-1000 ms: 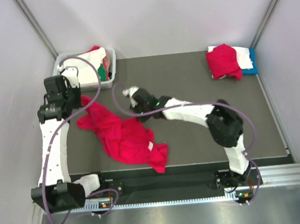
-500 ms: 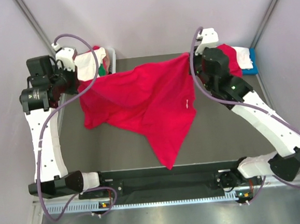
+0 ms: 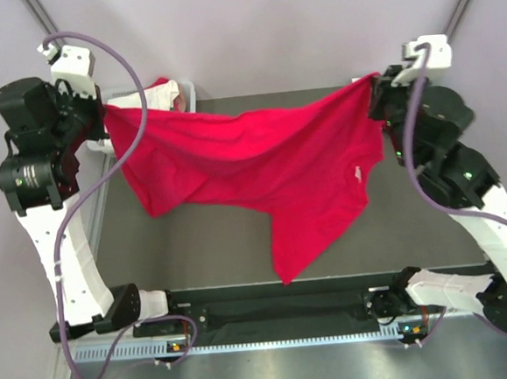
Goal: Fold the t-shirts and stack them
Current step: Flatten the tshirt out
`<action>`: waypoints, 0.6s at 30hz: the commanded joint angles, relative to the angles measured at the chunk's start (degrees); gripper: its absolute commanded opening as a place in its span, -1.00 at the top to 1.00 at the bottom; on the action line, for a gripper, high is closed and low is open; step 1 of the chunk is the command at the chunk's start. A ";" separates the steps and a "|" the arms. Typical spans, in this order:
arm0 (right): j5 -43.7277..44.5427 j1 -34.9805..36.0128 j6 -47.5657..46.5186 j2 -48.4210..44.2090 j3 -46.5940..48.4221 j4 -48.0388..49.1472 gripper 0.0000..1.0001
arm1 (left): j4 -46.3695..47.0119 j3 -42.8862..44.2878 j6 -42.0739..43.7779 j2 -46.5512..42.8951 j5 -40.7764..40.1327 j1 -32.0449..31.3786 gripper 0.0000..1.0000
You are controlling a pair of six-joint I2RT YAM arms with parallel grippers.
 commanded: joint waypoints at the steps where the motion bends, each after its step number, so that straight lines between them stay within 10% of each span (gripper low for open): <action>1: 5.25 3.44 -6.91 -5.83 5.77 3.08 1.00 | 4.45 -1.10 -1.67 -7.06 0.94 0.04 1.00; 18: 4.91 6.79 -13.60 -7.94 16.86 -0.44 1.00 | 6.31 -4.70 -1.32 -12.19 2.34 0.04 1.00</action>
